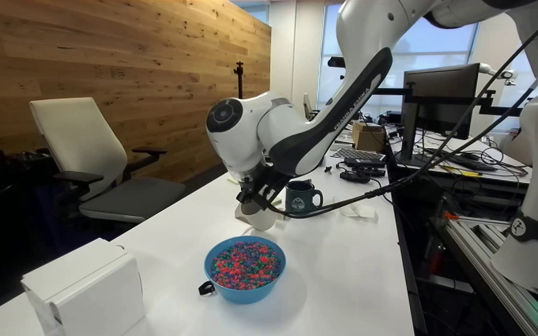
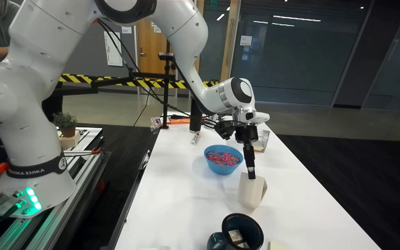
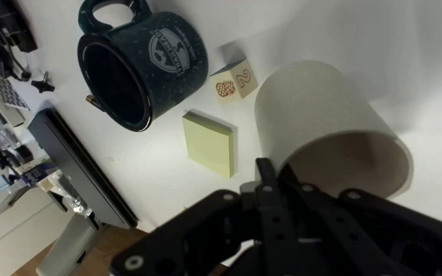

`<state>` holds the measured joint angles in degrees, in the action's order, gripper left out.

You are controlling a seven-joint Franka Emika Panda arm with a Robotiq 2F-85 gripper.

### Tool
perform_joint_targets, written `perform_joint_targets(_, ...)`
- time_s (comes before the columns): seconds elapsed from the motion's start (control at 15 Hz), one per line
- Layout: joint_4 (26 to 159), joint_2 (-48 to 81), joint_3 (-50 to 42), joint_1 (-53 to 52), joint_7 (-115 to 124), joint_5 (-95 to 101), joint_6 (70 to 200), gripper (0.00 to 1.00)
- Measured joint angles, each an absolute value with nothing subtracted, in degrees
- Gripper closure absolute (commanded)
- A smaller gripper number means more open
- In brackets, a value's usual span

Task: Place the white mug upright.

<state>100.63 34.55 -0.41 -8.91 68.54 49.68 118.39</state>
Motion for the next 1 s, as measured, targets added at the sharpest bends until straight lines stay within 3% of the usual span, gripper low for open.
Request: perform_joint_targets(1.0,101.3,33.6,-3.4,-7.6,74.7,32.8,136.3,0.99)
